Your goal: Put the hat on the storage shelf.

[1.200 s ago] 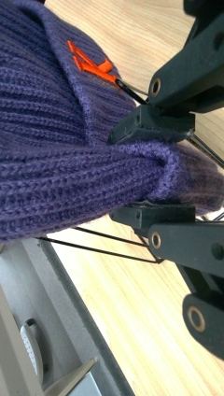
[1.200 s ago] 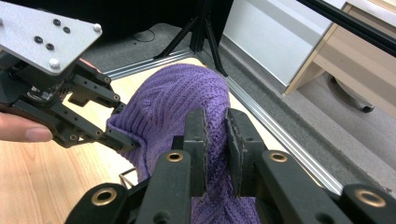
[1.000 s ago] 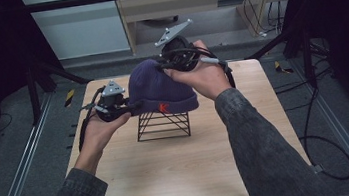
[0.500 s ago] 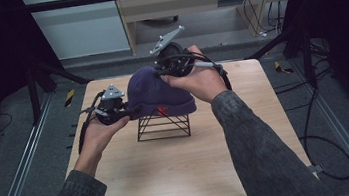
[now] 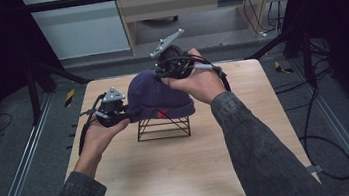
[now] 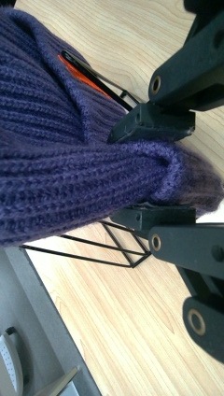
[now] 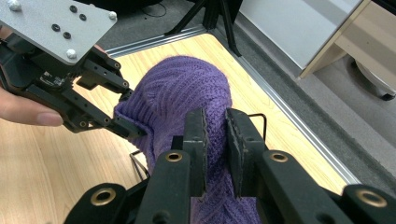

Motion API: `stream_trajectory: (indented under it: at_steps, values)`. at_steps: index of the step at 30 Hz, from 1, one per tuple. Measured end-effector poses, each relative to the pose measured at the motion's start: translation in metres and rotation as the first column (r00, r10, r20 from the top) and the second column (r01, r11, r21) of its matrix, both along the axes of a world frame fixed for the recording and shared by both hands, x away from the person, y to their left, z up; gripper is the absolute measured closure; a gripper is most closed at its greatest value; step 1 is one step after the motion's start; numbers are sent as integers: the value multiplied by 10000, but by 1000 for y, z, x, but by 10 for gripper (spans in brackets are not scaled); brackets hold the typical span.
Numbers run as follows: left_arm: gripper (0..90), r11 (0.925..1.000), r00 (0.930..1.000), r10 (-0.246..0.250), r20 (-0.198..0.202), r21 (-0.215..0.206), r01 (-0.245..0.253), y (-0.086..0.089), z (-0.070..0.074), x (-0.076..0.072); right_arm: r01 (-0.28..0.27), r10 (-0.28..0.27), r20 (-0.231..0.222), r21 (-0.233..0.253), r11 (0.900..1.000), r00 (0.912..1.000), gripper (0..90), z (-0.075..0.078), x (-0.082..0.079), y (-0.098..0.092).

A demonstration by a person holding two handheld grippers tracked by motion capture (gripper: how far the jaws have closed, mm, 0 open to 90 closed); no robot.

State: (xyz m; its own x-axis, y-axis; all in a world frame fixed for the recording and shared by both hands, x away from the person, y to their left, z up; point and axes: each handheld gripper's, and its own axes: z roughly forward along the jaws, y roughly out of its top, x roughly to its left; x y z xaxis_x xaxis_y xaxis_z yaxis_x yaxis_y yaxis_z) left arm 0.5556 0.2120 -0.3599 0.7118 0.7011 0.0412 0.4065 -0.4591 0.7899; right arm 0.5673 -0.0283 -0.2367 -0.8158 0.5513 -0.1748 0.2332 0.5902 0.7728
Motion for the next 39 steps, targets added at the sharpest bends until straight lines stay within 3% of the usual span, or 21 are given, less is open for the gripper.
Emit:
stream_trajectory:
  at_steps: [10, 25, 39]
  values:
    - [622, 10000, 9999, 42, -156, 28, -41, 1, -8, 0, -39, 38, -66, -188, 9998, 10000, 787, -6, 1, 2]
    - [605, 9999, 9984, 165, -549, 30, -163, 7, -26, 0, -67, 55, -442, -263, 9996, 9990, 786, -28, 2, 6]
    - [606, 9999, 9974, 141, -705, 28, -140, 10, -33, -1, -63, 34, -593, -482, 9988, 9982, 784, -38, 3, 9]
